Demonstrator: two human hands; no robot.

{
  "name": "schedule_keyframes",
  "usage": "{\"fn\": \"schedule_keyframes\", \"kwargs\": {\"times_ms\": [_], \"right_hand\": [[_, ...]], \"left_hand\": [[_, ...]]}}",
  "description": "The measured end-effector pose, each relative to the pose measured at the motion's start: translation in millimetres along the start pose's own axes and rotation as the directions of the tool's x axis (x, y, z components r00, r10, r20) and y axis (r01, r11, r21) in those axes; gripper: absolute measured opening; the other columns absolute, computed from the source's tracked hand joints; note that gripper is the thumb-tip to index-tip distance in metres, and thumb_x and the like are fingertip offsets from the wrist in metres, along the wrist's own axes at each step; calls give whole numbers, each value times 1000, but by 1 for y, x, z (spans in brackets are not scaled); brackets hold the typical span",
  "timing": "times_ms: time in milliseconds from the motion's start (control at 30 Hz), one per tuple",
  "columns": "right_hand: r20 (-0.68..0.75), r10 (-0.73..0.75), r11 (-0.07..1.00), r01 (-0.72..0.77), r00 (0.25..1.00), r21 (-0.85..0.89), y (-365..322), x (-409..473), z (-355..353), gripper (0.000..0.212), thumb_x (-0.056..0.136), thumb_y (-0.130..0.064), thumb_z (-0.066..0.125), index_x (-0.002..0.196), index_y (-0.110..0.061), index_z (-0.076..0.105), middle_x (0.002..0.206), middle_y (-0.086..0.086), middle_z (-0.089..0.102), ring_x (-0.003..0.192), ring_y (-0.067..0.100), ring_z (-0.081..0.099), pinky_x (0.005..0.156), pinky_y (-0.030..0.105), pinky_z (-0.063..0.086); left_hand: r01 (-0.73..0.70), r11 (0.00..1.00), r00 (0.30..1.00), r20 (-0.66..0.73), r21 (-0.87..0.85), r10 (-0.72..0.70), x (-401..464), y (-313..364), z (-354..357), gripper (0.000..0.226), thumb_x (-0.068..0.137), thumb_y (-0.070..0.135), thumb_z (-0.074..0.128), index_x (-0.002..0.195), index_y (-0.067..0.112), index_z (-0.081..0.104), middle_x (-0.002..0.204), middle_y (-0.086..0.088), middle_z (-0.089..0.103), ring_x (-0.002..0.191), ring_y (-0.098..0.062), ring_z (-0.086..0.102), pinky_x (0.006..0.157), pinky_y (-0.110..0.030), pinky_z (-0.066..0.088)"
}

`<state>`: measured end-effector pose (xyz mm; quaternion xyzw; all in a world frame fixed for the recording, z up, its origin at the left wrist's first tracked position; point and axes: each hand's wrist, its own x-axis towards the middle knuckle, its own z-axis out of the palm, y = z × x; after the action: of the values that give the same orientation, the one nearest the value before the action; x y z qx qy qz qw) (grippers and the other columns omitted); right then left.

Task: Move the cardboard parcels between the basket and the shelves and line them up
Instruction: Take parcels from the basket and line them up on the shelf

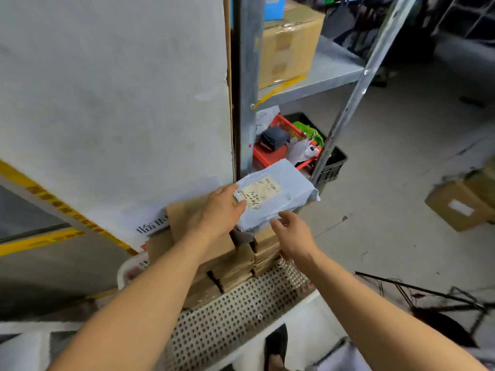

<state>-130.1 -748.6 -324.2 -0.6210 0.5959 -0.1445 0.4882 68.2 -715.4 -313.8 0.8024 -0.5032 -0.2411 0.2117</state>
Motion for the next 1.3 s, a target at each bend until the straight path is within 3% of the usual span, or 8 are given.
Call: {"fn": "schedule_keyframes", "kwargs": {"times_ms": [133,233,367,633,833,1000,1167,1300], "right_hand": [[83,95,973,-110,992,202,13,34,8,27,103,-31,65,124,-15,59,118,-8,70,103,11,67,80,15,51],[144,119,918,-164,982,361,23,55,18,44,99,-37,70,135,-15,59,135,-4,68,119,13,65,102,28,51],[146,174,872,-221,974,436,31,75,32,45,96,-39,74,132,-18,57,135,-1,69,118,17,66,109,40,53],[141,137,773,-195,981,603,41,76,47,58,96,-46,65,147,-25,46,138,-7,67,125,16,67,110,49,53],[155,67,698,-157,986,699,43,67,24,43,109,-27,57,151,-28,48,135,-9,71,121,16,71,106,44,56],[153,20,659,-128,988,741,42,45,-6,43,106,-22,63,148,-23,54,132,1,74,118,26,73,99,47,59],[149,-52,658,-79,987,749,31,8,-24,44,105,-17,62,147,-22,55,132,5,74,118,28,73,92,41,63],[174,-159,712,-9,972,702,23,-31,-19,44,106,-9,56,148,-24,53,136,8,71,123,32,70,98,49,60]], "left_hand": [[28,995,998,56,96,-34,47,5,15,57,100,38,63,151,17,48,149,-10,54,135,-33,50,111,-42,45],[46,987,991,114,154,-64,75,5,23,51,102,37,61,146,15,50,145,-12,57,132,-33,52,106,-39,44],[43,981,973,215,188,-84,92,1,32,44,103,38,60,141,17,53,136,-9,65,117,-32,63,91,-37,52],[49,999,984,171,-9,-47,91,0,29,30,95,37,73,124,29,70,115,5,77,101,-17,72,90,-40,58],[44,978,993,112,-202,-21,67,4,34,37,94,45,75,128,34,69,118,14,75,97,-6,72,84,-37,63],[107,864,989,146,-492,-40,37,6,29,49,91,44,80,135,39,60,120,21,69,106,-3,68,84,-33,64],[150,660,979,202,-736,3,6,0,9,37,96,35,75,131,35,63,127,7,72,115,-16,71,98,-50,59],[127,621,960,252,-773,118,-30,-15,-10,66,90,13,82,143,42,56,138,3,67,125,-18,67,99,-50,59]]}}
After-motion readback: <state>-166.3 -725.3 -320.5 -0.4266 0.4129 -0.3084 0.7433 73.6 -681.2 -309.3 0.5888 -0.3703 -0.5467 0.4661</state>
